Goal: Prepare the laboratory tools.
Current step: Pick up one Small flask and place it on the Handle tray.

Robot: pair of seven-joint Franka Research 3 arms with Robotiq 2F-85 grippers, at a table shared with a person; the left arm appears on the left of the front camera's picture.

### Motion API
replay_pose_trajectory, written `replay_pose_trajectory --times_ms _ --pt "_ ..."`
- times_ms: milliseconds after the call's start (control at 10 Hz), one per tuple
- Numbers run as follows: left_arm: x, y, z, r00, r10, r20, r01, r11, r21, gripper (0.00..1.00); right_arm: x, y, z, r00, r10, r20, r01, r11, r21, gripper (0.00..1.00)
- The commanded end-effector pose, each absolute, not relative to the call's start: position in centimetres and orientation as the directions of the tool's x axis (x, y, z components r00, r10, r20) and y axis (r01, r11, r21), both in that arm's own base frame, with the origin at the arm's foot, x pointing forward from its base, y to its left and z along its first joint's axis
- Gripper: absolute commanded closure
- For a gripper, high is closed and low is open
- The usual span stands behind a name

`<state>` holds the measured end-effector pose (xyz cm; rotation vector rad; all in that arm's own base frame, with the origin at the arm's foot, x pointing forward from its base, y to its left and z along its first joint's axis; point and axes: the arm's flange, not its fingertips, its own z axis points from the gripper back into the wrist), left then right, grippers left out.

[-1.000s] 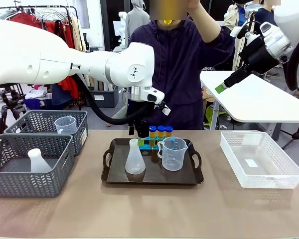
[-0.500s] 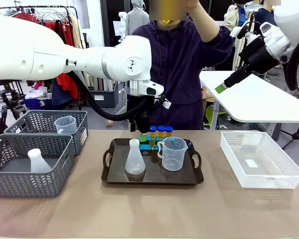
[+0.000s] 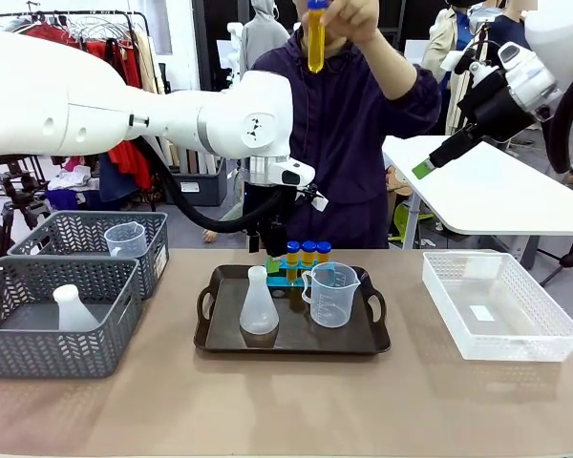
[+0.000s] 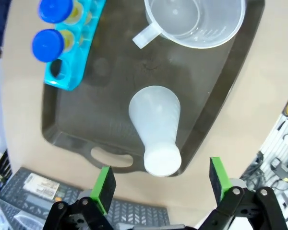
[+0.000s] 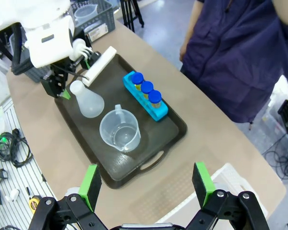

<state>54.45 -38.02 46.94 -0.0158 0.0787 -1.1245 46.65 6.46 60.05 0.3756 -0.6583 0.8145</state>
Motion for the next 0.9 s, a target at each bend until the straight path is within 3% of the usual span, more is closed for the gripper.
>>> replay_pose_trajectory --times_ms 0,400,800 --pt "53.0 -35.6 49.9 0.422 -0.907 -0.016 0.907 0.422 -0.007 0.00 46.7 6.3 60.2 0.499 0.539 0.679 -0.774 0.629 0.071 0.00" --pt "51.1 -30.5 55.6 0.334 -0.924 0.185 0.942 0.332 -0.042 0.00 46.7 6.3 60.2 0.499 0.539 0.679 -0.774 0.629 0.071 0.00" --pt "50.6 -25.0 59.1 0.271 -0.909 0.317 0.960 0.280 -0.016 0.00 46.7 6.3 60.2 0.499 0.539 0.679 -0.774 0.629 0.071 0.00"
